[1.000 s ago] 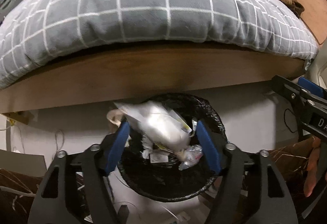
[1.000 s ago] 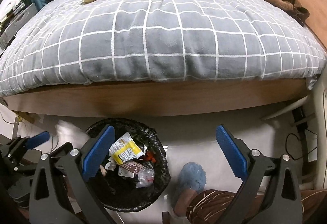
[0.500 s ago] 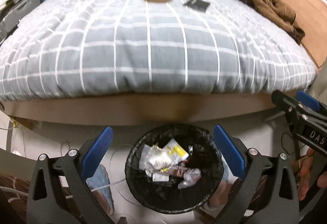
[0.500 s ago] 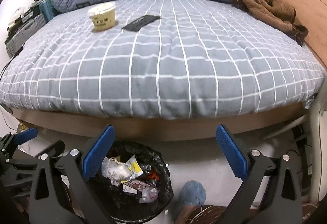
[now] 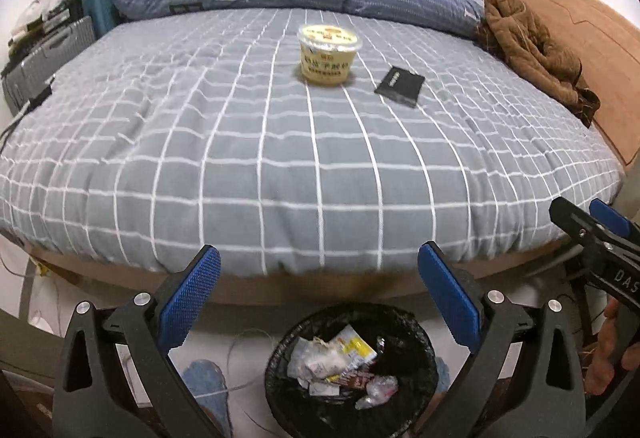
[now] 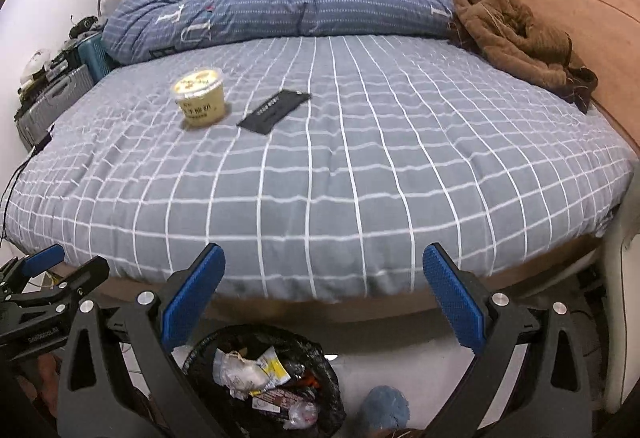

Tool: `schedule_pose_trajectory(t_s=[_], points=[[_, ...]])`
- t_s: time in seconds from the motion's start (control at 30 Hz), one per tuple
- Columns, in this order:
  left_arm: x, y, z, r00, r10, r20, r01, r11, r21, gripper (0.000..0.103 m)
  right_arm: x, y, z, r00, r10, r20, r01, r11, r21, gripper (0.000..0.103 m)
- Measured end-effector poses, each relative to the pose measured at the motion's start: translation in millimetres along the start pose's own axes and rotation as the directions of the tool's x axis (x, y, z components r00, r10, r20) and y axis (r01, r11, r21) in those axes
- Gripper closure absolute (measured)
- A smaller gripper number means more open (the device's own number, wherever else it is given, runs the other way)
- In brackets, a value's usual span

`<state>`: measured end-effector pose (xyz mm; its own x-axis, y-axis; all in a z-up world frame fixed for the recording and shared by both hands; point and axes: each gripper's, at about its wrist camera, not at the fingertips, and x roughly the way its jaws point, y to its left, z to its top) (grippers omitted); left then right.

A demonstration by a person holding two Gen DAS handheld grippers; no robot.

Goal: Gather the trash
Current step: 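Move both tools back over the bed toward the pudding cup and black sachet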

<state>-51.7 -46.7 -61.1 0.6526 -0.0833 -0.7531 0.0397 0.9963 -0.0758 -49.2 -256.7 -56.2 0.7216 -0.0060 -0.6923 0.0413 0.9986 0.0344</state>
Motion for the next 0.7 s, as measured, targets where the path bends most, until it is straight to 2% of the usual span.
schedule_pose_trajectory(t_s=[0.27, 0.7], points=[[-4, 12, 32, 0.999, -0.011, 0.050, 0.012, 1.000, -0.013, 0.006, 3, 22, 26, 0.999, 0.031, 0.030, -0.030, 0.999, -0.034, 0.008], [25, 17, 81, 0.997, 0.008, 0.075, -0.010, 1.000, 0.028, 0.006, 44, 43, 69, 0.999, 0.022, 0.041, -0.019, 0.997, -0.072, 0.008]])
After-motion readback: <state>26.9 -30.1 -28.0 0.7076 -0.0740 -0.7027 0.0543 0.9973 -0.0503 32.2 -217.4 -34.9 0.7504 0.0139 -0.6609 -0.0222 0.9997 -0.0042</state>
